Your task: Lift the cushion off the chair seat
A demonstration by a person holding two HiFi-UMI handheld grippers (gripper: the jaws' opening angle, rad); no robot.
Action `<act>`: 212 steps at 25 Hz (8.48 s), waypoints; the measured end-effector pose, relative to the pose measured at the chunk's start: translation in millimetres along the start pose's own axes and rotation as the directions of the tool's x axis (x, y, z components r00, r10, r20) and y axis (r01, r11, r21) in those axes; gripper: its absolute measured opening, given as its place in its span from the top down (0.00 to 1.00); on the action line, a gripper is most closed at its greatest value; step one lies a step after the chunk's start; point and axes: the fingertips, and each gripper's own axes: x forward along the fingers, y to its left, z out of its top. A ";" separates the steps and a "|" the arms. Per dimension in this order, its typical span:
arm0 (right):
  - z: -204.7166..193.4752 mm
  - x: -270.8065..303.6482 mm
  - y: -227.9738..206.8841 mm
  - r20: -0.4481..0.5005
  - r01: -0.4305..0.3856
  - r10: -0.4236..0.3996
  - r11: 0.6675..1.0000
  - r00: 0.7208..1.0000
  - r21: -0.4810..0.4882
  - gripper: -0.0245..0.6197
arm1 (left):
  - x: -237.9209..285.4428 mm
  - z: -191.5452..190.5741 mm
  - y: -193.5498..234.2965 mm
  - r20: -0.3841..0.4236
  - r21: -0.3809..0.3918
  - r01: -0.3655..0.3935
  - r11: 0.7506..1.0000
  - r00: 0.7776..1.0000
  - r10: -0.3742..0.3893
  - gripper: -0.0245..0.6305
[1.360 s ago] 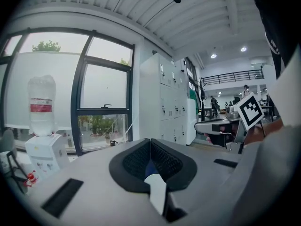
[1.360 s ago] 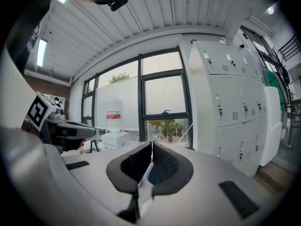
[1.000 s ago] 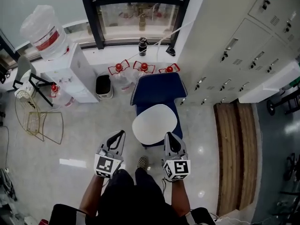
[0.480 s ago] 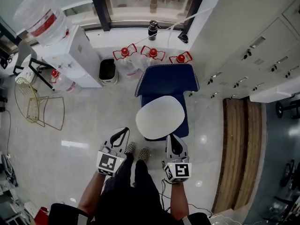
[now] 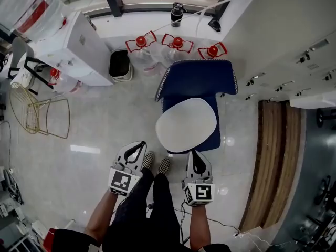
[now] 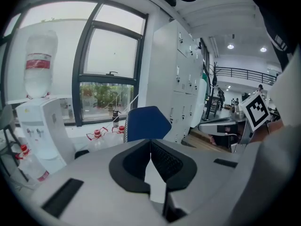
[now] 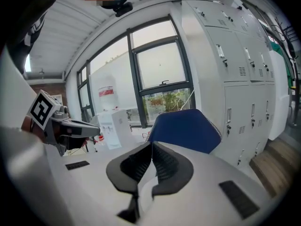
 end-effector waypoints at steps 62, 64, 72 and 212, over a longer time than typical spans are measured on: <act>-288.5 153.0 -65.0 -0.170 0.039 -0.030 0.998 0.985 0.050 0.92 | 223.5 -350.3 43.3 -0.287 -0.358 0.050 0.932 0.944 -0.161 0.68; -291.5 155.9 -67.1 -0.172 0.043 -0.034 0.998 0.985 0.051 0.92 | 229.6 -359.0 44.1 -0.308 -0.375 0.041 0.926 0.937 -0.166 0.63; -298.8 165.5 -80.0 -0.187 0.070 -0.059 0.996 0.981 0.050 0.92 | 250.8 -378.2 35.6 -0.339 -0.425 0.065 0.903 0.913 -0.226 0.58; 191.4 -137.7 73.9 0.277 0.116 -0.076 0.985 0.958 -0.131 0.92 | -176.2 186.9 -34.0 0.273 0.165 0.067 0.984 0.956 -0.111 0.90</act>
